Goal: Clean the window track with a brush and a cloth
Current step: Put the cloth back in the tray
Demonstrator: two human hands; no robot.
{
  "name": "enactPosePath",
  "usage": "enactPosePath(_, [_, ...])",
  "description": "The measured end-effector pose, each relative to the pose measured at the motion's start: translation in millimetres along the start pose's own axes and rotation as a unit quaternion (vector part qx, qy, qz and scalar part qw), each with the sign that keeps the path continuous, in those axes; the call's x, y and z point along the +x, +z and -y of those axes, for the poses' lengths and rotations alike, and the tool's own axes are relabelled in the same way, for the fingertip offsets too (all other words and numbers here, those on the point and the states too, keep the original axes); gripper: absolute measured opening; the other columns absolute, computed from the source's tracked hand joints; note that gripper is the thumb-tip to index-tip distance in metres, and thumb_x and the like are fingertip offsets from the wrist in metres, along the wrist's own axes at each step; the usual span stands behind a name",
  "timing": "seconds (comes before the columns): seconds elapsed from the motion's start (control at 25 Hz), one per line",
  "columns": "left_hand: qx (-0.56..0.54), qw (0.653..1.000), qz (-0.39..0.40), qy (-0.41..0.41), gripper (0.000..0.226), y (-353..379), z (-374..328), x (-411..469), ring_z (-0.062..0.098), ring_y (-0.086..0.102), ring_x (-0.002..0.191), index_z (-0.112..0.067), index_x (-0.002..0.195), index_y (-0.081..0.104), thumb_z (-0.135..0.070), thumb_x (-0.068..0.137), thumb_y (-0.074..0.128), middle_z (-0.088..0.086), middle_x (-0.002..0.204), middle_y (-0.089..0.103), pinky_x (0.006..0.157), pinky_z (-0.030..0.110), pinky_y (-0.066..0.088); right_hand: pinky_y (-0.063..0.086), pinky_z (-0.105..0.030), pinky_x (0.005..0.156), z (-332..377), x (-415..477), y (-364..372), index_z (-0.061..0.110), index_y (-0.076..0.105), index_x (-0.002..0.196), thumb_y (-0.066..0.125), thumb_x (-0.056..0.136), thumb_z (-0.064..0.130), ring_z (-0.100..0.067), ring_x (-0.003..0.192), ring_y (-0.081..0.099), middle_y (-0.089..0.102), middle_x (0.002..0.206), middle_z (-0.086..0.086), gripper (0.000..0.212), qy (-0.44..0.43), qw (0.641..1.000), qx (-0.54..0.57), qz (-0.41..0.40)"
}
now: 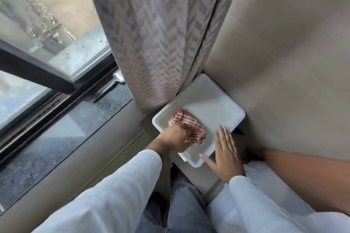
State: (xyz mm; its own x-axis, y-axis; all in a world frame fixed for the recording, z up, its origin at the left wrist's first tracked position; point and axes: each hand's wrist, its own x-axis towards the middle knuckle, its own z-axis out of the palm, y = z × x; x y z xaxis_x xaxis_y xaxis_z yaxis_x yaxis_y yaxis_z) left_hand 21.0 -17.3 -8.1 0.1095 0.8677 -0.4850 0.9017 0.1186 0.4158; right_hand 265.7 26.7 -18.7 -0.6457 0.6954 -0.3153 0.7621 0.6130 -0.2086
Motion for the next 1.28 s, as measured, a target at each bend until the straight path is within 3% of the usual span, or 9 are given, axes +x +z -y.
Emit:
enactPosePath(0.16, [-0.021,0.978,-0.207,-0.012,0.028,-27.3,25.0,-53.7,0.031,0.068,0.101,-0.012,0.103,0.076,-0.036,0.098,0.063,0.008,0.106,0.074,0.091,0.042,0.056,0.013,-0.043,0.132,48.7,27.9,-16.7,0.004,0.012,0.167,0.030,0.097,0.081,-0.028,0.165,0.011,0.008,0.178,-0.015,0.106,-0.122,0.992,-0.026,0.004])
enactPosePath(0.32, [0.036,0.898,-0.406,-0.164,0.031,-28.6,78.4,-148.3,0.036,0.058,0.135,-0.004,0.125,0.068,-0.023,0.102,0.062,0.016,0.137,0.066,0.115,0.052,0.047,0.015,-0.043,0.130,143.1,69.3,-39.0,0.006,0.016,0.166,0.031,0.098,0.079,-0.027,0.165,0.014,0.013,0.177,-0.014,0.100,-0.253,0.967,-0.038,-0.025])
enactPosePath(0.48, [0.041,0.855,-0.334,-0.396,0.073,-18.3,117.6,-223.2,0.040,0.035,0.155,0.003,0.152,0.043,-0.049,0.102,0.039,0.023,0.165,0.039,0.125,0.058,0.033,0.014,-0.045,0.135,220.8,106.1,-57.7,0.002,0.018,0.165,0.033,0.100,0.073,-0.031,0.165,0.011,0.013,0.177,-0.018,0.098,-0.302,0.950,-0.070,-0.030])
enactPosePath(0.6, [0.003,0.833,-0.262,-0.488,0.091,-3.4,137.2,-258.9,0.036,0.022,0.160,0.002,0.161,0.027,-0.065,0.099,0.019,0.020,0.173,0.023,0.127,0.060,0.026,0.022,-0.051,0.134,249.9,120.3,-57.1,0.000,0.012,0.166,0.035,0.100,0.074,-0.034,0.165,0.008,0.008,0.177,-0.020,0.101,-0.321,0.939,-0.127,-0.001])
enactPosePath(0.8, [0.010,0.842,-0.229,-0.488,0.095,16.6,151.3,-273.5,0.028,0.009,0.164,-0.006,0.166,0.012,-0.071,0.097,0.006,0.011,0.177,0.005,0.130,0.060,0.017,0.031,-0.052,0.130,264.5,129.5,-59.3,0.000,0.041,0.156,0.054,0.100,0.062,-0.037,0.158,0.035,0.038,0.168,-0.022,0.085,-0.302,0.949,-0.086,-0.035])
enactPosePath(0.92, [0.002,0.842,-0.228,-0.489,0.095,17.8,153.2,-273.3,0.028,0.007,0.164,-0.006,0.166,0.011,-0.072,0.097,0.006,0.011,0.177,0.003,0.130,0.061,0.015,0.038,-0.051,0.127,292.7,158.7,-73.1,-0.002,0.047,0.152,0.059,0.104,0.020,-0.040,0.152,0.044,0.047,0.161,-0.023,0.055,-0.321,0.941,-0.067,-0.080])
enactPosePath(1.0, [-0.002,0.844,-0.233,-0.482,0.095,19.5,154.7,-274.4,0.027,0.008,0.164,-0.006,0.166,0.012,-0.072,0.098,0.007,0.011,0.177,0.005,0.129,0.062,0.016,0.041,-0.051,0.125,313.9,186.2,-88.2,-0.003,0.046,0.152,0.060,0.095,-0.004,-0.043,0.150,0.044,0.048,0.159,-0.026,0.059,-0.336,0.930,-0.118,-0.086])
enactPosePath(1.16, [-0.009,0.845,-0.246,-0.474,0.095,22.8,157.4,-274.8,0.027,0.009,0.164,-0.008,0.166,0.012,-0.074,0.098,0.004,0.010,0.177,0.006,0.130,0.061,0.015,0.034,-0.045,0.127,336.6,226.8,-117.2,0.007,0.062,0.130,0.050,0.096,-0.003,-0.033,0.119,0.064,0.067,0.125,-0.014,0.037,-0.379,0.883,-0.274,-0.030])
enactPosePath(1.28, [-0.015,0.846,-0.249,-0.471,0.096,23.1,157.3,-275.0,0.026,0.008,0.164,-0.009,0.166,0.011,-0.076,0.098,0.002,0.009,0.177,0.006,0.130,0.061,0.014,0.025,-0.048,0.132,357.7,209.1,-124.8,0.006,0.058,0.133,0.046,0.096,-0.007,-0.033,0.119,0.064,0.067,0.125,-0.014,0.041,-0.452,0.851,-0.266,-0.022])
